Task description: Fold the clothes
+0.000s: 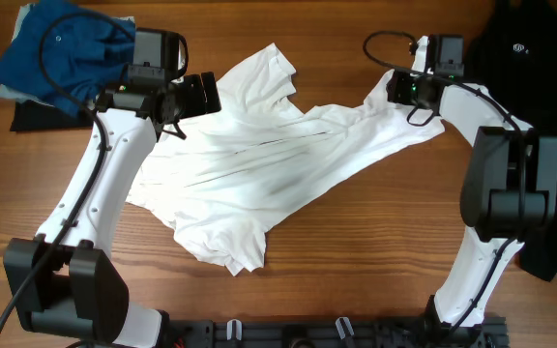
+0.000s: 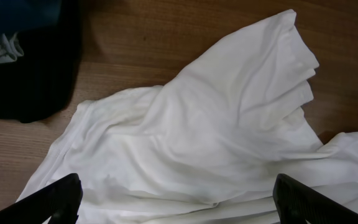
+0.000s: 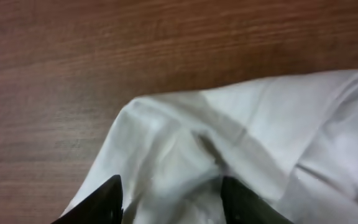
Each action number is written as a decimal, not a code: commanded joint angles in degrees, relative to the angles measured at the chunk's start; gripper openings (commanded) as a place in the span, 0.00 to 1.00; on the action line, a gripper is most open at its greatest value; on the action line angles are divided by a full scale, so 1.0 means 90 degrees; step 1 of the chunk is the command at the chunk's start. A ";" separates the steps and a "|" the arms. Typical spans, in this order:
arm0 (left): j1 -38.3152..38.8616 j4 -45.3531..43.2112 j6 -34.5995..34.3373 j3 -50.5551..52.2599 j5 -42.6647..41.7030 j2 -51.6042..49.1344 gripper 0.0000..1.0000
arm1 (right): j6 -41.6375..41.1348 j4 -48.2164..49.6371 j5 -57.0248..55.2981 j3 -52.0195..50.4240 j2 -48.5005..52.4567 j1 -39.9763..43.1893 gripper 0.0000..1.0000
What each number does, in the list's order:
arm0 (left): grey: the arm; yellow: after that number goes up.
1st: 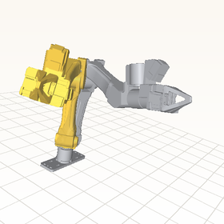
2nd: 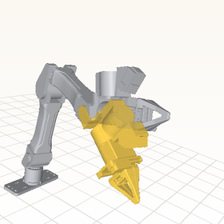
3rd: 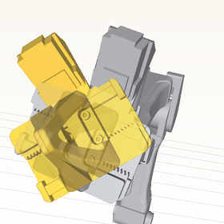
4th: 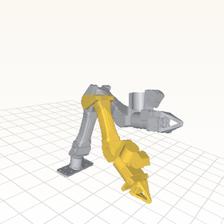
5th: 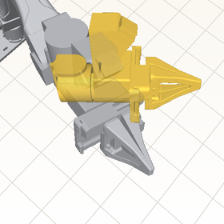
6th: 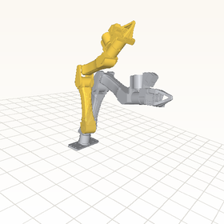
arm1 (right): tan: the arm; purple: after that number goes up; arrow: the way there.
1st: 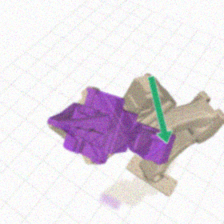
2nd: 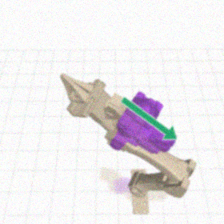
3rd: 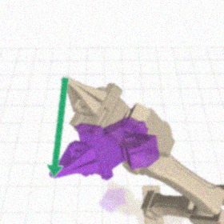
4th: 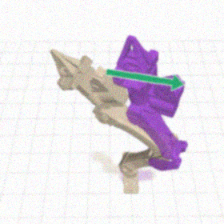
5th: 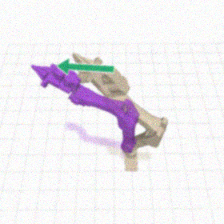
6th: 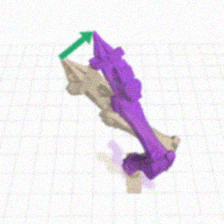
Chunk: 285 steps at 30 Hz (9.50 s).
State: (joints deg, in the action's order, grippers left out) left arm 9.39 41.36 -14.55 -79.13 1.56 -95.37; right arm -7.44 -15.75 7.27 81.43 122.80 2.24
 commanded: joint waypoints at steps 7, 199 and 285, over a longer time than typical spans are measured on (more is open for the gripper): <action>0.0017 -0.0027 -0.0107 -0.0066 -0.0078 -0.0049 0.98 | -0.0070 0.0573 -0.0284 0.0034 0.0180 0.0002 0.21; -0.0775 0.3368 -0.1739 0.0801 -0.1207 0.2686 0.04 | 0.0114 -0.6166 0.0702 -0.0534 -0.4248 0.2200 0.04; 0.0544 -0.0342 0.1178 -0.4794 0.0508 -0.3665 0.04 | -0.0498 -0.4799 -0.0061 0.3106 0.0418 0.0291 0.52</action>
State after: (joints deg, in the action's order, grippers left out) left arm 14.35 37.34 -2.11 -121.64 4.91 -129.27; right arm -7.53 -59.22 10.13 108.79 122.74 5.10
